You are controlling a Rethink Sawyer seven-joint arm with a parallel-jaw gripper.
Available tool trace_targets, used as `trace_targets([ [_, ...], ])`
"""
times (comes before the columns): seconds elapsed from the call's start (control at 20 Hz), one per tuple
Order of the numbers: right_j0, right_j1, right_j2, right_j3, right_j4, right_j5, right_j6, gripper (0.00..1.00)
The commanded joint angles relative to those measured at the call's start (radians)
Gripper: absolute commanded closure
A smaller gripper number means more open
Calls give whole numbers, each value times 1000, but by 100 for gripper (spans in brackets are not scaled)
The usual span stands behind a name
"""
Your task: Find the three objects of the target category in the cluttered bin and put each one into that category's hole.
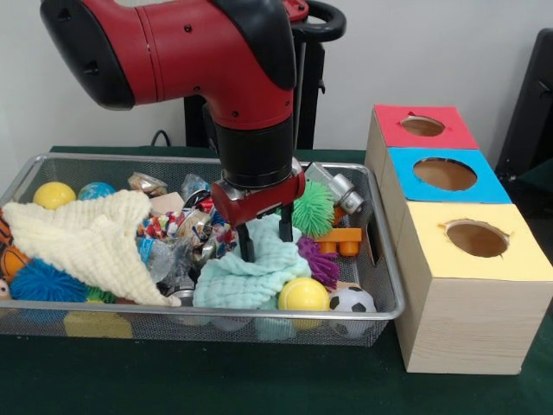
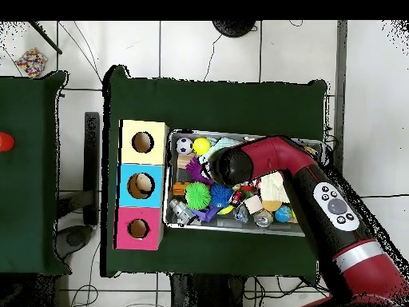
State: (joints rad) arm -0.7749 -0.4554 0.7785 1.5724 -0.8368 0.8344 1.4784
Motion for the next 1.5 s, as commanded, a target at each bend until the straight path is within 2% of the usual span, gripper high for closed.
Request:
trace_targets([
  [0.05,-1,-7,-68,-54,-88,66,-274,0],
  [0.15,13,-29,-73,-54,-92,84,-275,0],
  [0.4,55,-41,-70,-119,-119,133,-342,0],
  [0.8,84,-78,-134,-135,-206,48,-225,0],
  [1.15,103,-77,-171,-161,-263,20,-195,0],
  [1.35,132,-75,-218,-189,-297,73,-193,0],
  [1.45,143,-53,-252,-208,-269,169,-195,0],
  [1.5,137,-39,-256,-215,-256,179,-211,0],
])
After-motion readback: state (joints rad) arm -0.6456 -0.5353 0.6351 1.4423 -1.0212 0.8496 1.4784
